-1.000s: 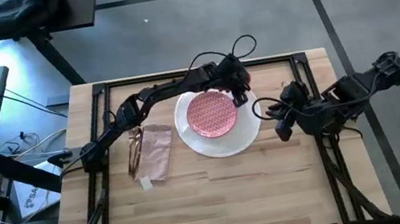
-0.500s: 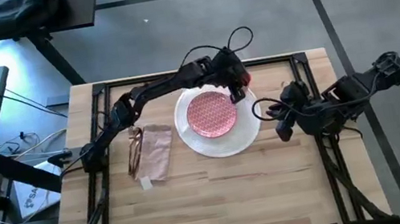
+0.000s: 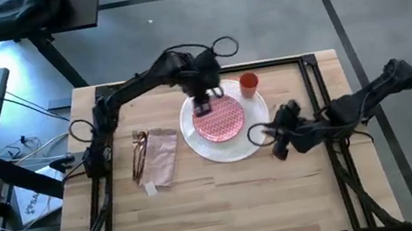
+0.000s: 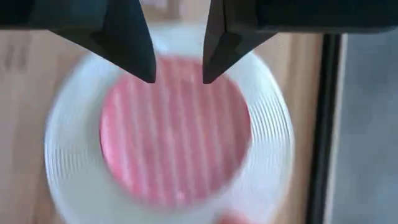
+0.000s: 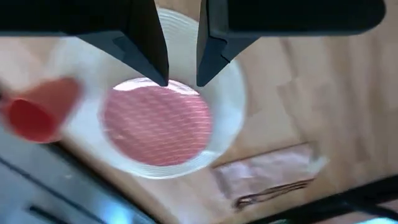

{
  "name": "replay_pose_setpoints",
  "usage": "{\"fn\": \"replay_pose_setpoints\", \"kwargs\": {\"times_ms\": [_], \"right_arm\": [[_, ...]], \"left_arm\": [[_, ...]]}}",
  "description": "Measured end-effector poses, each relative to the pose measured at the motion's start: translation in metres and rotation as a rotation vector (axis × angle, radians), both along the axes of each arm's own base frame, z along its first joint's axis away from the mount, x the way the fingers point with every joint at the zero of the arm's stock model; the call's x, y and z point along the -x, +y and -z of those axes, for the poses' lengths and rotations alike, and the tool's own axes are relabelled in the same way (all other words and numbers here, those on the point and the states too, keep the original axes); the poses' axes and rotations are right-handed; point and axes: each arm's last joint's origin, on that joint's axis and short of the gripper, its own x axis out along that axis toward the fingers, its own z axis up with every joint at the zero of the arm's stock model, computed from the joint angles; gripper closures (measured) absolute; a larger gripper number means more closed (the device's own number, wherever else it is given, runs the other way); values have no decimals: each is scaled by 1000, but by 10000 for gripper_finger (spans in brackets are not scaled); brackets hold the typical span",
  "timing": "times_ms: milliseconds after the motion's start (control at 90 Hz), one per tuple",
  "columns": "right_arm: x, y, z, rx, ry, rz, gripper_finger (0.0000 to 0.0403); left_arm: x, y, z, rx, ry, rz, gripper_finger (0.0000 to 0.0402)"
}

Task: Set table place
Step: Fold the napkin

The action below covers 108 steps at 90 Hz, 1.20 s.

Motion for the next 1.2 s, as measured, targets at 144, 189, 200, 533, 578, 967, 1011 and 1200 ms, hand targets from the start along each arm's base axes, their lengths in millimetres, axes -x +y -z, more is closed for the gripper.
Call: {"fn": "replay_pose_setpoints", "kwargs": {"times_ms": [144, 189, 200, 533, 578, 967, 1011, 1200], "right_arm": [[-8, 6, 32, -57, -79, -98, 341], [-8, 6, 43, -70, -95, -121, 341], [-8, 6, 45, -71, -100, -125, 340], [-1, 5, 85, -85, -123, -179, 340], [-1, 5, 85, -86, -126, -180, 340], [-37, 23, 102, -34, -228, -315, 341], [-43, 26, 102, -35, -228, -316, 341], [-72, 40, 93, -12, -213, -337, 341]], "left_arm": [[39, -18, -6, 23, 2, -72, 286], [52, -25, -4, 27, -7, -103, 286], [55, -27, -4, 27, -9, -111, 286], [137, -101, 59, 64, -17, -286, 286], [143, -111, 73, 74, -16, -299, 286], [149, -173, 183, 143, -30, -382, 287], [148, -177, 190, 133, -13, -392, 286], [139, -194, 211, 178, 18, -406, 287]]}}
